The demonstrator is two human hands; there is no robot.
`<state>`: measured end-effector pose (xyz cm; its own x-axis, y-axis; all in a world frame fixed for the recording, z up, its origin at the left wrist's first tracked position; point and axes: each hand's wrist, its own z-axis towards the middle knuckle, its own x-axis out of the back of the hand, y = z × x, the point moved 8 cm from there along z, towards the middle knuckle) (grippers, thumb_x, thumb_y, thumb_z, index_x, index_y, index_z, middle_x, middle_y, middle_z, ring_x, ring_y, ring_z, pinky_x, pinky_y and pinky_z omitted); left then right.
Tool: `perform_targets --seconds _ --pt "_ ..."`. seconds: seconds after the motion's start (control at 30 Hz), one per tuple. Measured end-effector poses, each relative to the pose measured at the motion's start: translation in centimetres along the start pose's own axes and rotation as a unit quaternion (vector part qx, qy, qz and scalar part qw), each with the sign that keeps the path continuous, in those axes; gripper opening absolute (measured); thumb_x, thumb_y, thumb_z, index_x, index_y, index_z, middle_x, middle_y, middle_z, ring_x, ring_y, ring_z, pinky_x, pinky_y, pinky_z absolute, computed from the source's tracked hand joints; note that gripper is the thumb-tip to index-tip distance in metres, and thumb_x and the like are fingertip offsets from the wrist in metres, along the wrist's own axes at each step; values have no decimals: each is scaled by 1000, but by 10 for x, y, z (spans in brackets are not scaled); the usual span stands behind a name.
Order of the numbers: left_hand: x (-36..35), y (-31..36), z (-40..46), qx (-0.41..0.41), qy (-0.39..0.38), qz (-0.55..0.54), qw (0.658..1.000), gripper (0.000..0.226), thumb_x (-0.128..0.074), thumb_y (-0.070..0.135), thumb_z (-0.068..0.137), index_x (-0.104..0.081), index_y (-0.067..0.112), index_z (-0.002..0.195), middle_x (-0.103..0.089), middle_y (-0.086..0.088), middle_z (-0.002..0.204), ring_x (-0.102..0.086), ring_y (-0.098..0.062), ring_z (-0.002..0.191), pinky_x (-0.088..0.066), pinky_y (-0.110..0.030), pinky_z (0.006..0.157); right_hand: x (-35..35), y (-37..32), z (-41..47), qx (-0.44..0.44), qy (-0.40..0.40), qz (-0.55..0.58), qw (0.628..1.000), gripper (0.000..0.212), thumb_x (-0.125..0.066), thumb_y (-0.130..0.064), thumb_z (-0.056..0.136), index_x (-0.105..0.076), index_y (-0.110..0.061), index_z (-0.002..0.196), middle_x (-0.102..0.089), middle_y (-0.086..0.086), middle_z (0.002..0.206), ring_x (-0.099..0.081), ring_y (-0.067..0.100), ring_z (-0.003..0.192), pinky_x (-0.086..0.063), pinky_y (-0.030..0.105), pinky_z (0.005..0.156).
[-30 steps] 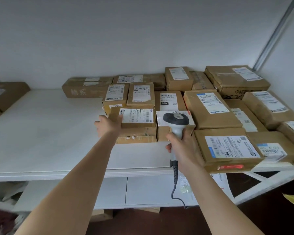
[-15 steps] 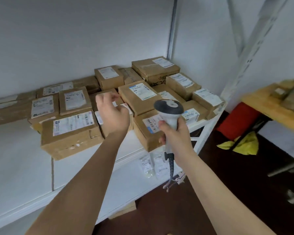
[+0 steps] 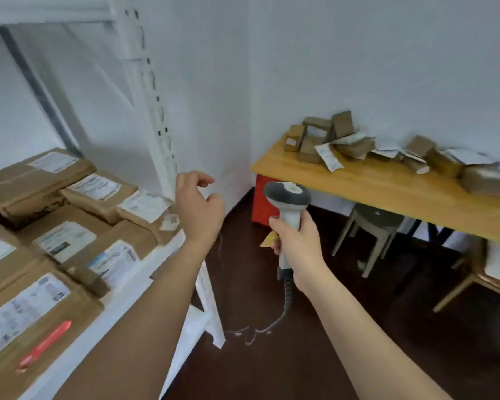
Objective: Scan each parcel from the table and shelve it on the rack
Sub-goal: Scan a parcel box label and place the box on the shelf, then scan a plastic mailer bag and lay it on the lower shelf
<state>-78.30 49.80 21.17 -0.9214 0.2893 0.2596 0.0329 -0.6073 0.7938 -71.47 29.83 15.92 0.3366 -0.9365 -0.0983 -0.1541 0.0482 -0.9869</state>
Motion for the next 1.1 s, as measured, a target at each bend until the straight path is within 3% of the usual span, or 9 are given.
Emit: perform_targets --seconds 0.17,0.37,0.5,0.6,0.73,0.9,1.1 --pt "-176 40 -11 29 -88 -37 995 30 -49 -13 66 -59 9 84 -50 1 94 -46 -2 76 -34 -4 65 144 -26 84 6 88 2 996 17 -62 -12 93 -55 -27 96 -59 5 85 -51 15 54 -46 30 55" --pt "-347 69 -29 61 -190 -54 978 26 -51 -10 66 -59 11 80 -52 4 86 -49 -7 79 -37 -18 67 272 -47 166 7 178 13 984 20 -61 -12 94 -54 -27 105 -56 4 83 -52 13 52 -46 28 54" --pt "-436 58 -20 85 -224 -33 970 24 -53 -7 68 -61 13 79 -57 1 85 -49 -6 78 -39 -23 68 320 -45 223 -4 211 26 977 16 -61 -10 95 -55 -24 100 -54 1 78 -50 13 52 -46 29 57" --pt "-503 41 -4 112 -236 -14 965 23 -53 -5 70 -62 15 77 -58 0 85 -52 -15 79 -42 -33 70 347 -43 276 -9 232 22 972 14 -62 -11 94 -55 -22 97 -53 1 78 -50 11 50 -46 31 59" --pt "-604 23 21 158 -270 -23 950 18 -53 -2 74 -63 13 79 -57 1 84 -51 -15 76 -36 -30 60 375 -48 356 -14 247 8 969 16 -61 -11 94 -55 -24 99 -53 3 83 -51 16 54 -47 30 56" --pt "-727 15 54 195 -321 -29 926 18 -49 1 81 -63 12 80 -61 -5 85 -56 -22 75 -41 -29 58 418 -75 448 -13 265 -2 964 13 -62 -11 94 -57 -21 101 -57 4 85 -52 15 53 -45 28 51" --pt "-840 12 58 223 -365 -14 904 18 -48 -1 86 -65 7 87 -59 -4 83 -51 -14 67 -41 -27 56 474 -82 541 -28 286 -3 958 12 -63 -11 93 -56 -19 100 -58 5 87 -52 14 53 -46 27 51"
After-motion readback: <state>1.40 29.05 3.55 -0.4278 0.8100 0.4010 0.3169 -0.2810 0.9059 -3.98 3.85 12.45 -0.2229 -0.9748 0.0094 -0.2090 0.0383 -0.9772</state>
